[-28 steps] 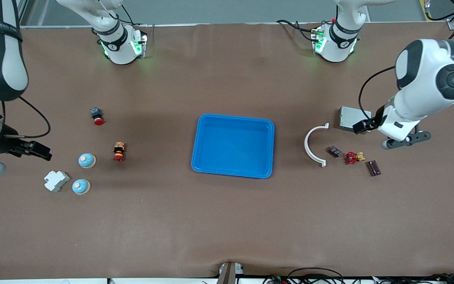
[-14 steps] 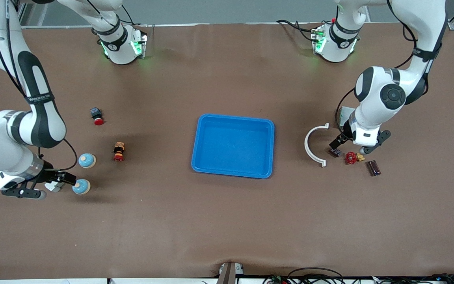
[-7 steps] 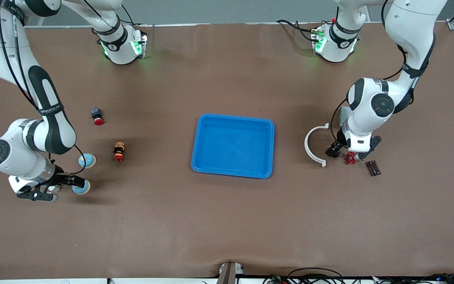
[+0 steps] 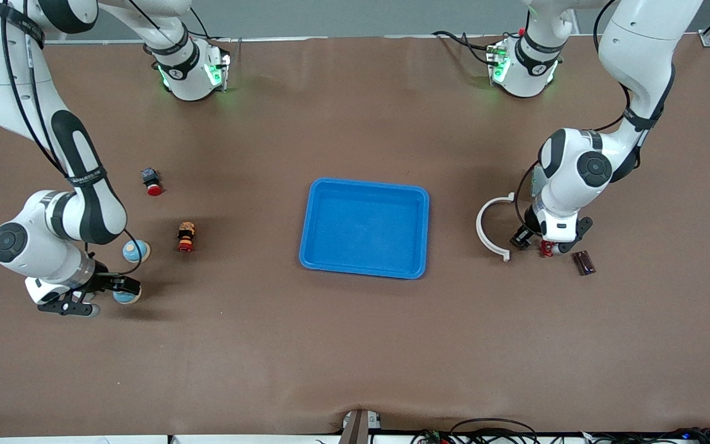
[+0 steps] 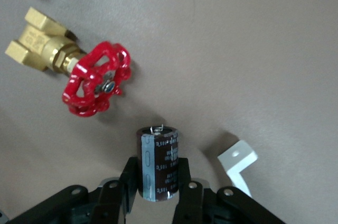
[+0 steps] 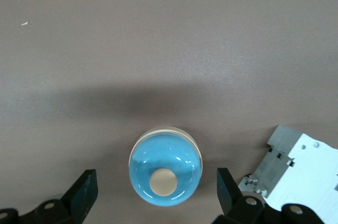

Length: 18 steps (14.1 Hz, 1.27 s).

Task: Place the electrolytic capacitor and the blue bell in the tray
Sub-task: 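Close the right gripper on the bell while the left gripper grasps the capacitor, then carry the capacitor into the tray while the right gripper lifts the bell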

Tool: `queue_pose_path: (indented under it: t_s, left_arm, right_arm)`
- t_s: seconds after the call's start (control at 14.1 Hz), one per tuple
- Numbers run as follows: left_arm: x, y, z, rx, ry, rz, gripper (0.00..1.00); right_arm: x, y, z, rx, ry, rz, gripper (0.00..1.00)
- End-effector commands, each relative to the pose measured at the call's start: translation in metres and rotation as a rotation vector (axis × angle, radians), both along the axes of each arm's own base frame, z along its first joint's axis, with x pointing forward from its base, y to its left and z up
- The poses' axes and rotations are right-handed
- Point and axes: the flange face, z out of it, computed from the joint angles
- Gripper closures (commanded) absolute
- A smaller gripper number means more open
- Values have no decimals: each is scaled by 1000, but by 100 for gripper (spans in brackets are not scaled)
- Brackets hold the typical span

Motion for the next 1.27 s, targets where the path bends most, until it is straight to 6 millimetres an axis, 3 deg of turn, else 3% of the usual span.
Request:
queue_pose_path:
  t_s: [0.0, 0.42, 0.57, 0.64, 0.78, 0.85, 1.2]
  left_arm:
    - [7, 2, 28, 8, -49, 10, 100]
    - [11, -7, 98, 40, -2, 40, 100]
    - [13, -26, 119, 47, 32, 57, 100]
    - [17, -34, 127, 47, 45, 76, 100]
    - [23, -49, 140, 44, 53, 85, 100]
    - [24, -65, 143, 39, 56, 98, 100]
    - [15, -172, 134, -1, 73, 233, 100]
  right_arm:
    - [6, 1, -6, 14, -18, -10, 0]
    - [5, 4, -13, 16, -9, -8, 0]
    - [4, 5, -14, 15, -4, 0, 3]
    - [4, 5, -14, 14, -3, 9, 27]
    - [4, 7, -14, 14, -1, 12, 90]
    - [4, 7, -14, 14, -1, 12, 100]
    - [7, 11, -8, 6, -9, 27, 100]
